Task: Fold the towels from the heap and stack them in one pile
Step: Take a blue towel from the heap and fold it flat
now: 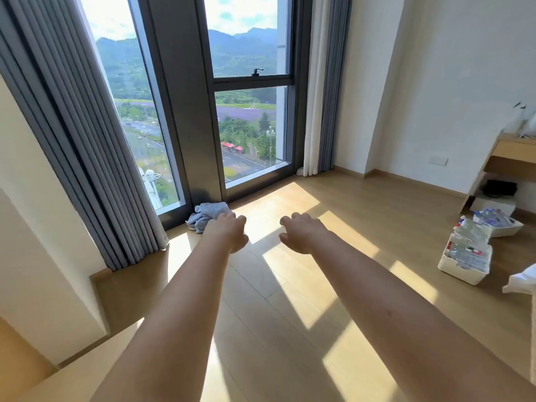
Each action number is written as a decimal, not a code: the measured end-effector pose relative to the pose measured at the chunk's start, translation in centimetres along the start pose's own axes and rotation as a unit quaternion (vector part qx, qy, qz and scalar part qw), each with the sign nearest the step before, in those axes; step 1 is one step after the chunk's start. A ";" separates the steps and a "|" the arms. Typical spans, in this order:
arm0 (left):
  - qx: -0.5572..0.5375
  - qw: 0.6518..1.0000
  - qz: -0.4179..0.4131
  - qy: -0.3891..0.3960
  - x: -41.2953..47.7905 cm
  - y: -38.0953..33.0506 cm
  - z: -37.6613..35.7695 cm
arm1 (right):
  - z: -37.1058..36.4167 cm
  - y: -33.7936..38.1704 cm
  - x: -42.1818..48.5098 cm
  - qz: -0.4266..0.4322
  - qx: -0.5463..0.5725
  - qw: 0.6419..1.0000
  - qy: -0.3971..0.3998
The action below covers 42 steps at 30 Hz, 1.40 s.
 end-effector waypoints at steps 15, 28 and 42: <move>0.003 0.999 0.021 0.025 18.2 8.7 -1.1 | -0.8 3.1 21.5 0.038 -0.019 0.999 0.012; -0.015 0.998 0.040 0.043 33.2 15.9 -1.7 | -1.5 5.1 38.6 0.052 -0.010 0.998 0.037; -0.025 0.999 0.015 0.045 49.7 28.0 -3.2 | -1.2 11.0 57.7 0.027 0.005 0.998 0.054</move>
Point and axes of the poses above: each hand's wrist, its own x-axis towards the middle knuckle, its own z-axis out of the back of the hand, y = z × x, the point moved 8 cm from there along x, towards the middle knuckle, and after that the axes turned 15 degrees about -z, right-handed, at the moved point
